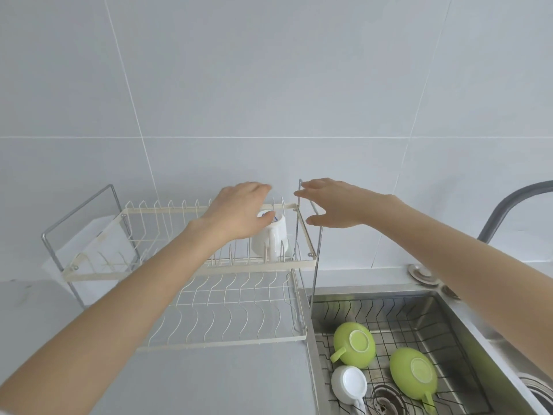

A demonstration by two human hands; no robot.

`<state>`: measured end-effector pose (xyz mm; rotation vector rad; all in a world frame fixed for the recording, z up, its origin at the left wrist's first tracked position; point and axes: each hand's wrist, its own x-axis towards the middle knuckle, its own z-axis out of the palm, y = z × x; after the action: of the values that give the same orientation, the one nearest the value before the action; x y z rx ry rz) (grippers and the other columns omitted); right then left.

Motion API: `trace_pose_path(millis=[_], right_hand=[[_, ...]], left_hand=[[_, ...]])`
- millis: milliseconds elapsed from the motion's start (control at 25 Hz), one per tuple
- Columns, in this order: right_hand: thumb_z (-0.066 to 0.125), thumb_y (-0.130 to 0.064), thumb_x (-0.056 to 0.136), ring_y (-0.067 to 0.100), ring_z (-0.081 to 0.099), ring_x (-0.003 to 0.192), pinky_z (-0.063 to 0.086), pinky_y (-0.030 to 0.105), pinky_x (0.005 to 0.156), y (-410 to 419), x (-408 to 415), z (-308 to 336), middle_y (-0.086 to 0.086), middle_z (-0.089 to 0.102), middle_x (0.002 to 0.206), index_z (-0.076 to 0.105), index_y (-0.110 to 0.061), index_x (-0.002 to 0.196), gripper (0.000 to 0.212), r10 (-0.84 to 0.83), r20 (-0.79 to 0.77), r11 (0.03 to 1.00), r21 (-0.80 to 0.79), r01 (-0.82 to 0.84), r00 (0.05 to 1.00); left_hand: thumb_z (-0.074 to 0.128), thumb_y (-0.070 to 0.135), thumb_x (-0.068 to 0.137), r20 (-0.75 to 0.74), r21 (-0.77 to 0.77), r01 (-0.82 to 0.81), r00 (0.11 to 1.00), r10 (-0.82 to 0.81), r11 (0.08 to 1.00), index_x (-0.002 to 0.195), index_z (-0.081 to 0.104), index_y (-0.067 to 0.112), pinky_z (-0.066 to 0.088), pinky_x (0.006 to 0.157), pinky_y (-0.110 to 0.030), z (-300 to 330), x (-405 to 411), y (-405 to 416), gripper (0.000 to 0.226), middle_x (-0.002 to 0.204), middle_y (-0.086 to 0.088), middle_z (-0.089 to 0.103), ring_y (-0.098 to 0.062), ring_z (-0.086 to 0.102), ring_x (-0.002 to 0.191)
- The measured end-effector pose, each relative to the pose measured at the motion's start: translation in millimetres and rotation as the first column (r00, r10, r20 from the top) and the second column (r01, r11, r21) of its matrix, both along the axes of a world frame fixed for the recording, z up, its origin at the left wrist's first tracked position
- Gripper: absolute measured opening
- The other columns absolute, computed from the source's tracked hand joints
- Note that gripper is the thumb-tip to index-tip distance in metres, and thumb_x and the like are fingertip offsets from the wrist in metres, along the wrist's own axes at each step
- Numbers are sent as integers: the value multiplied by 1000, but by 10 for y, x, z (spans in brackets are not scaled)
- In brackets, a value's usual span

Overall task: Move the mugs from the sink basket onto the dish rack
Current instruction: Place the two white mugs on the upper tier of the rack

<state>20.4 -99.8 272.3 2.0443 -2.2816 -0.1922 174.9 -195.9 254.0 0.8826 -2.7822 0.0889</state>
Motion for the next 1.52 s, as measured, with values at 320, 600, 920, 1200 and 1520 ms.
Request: trace_pose_path(millis=[320, 600, 920, 1200, 1520], right_hand=[[46, -34, 94, 21, 6, 148, 10, 33, 119, 760, -212, -178, 4, 10, 160, 13, -20, 148, 65, -30, 69, 981, -187, 43, 997], [45, -35, 94, 20, 6, 148, 8, 33, 120, 1169, -603, -422, 5, 10, 160, 13, -20, 149, 65, -64, 107, 987, -143, 79, 992], [48, -35, 93, 20, 7, 148, 9, 33, 119, 1417, -903, -978, 4, 11, 159, 14, -20, 148, 66, -84, 219, 995, -36, 95, 972], [52, -35, 90, 21, 12, 147, 12, 35, 119, 1480, -1134, -1745, 6, 17, 158, 18, -20, 147, 69, -143, 342, 988, 98, 116, 929], [53, -30, 90, 22, 19, 145, 18, 34, 118, 1391, -1240, -2566, 5, 19, 157, 18, -19, 148, 68, -236, 478, 954, 280, 108, 846]], left_hand=[[40, 33, 93, -149, -19, 56, 987, -58, 998, 142, 24, 14, 23, 112, -35, -62, -238, 813, 55, 151, -2, 30, -19, 26, 140], [39, 32, 93, -125, -41, 79, 989, -84, 996, 142, 23, 14, 16, 114, -34, -251, -618, 1273, 55, 153, -5, 26, -20, 19, 142], [39, 34, 93, -52, 88, 69, 997, -64, 994, 144, 18, 16, 20, 114, -37, -757, -916, 1564, 57, 155, -5, 21, -19, 20, 142], [41, 35, 92, 64, 301, 36, 996, -58, 953, 144, 18, 16, 26, 113, -38, -1454, -1045, 1567, 59, 154, -4, 24, -21, 26, 140], [45, 26, 92, 201, 626, -127, 980, -2, 770, 144, 17, 15, 37, 104, -38, -2411, -1231, 1539, 59, 151, -4, 26, -25, 35, 134]])
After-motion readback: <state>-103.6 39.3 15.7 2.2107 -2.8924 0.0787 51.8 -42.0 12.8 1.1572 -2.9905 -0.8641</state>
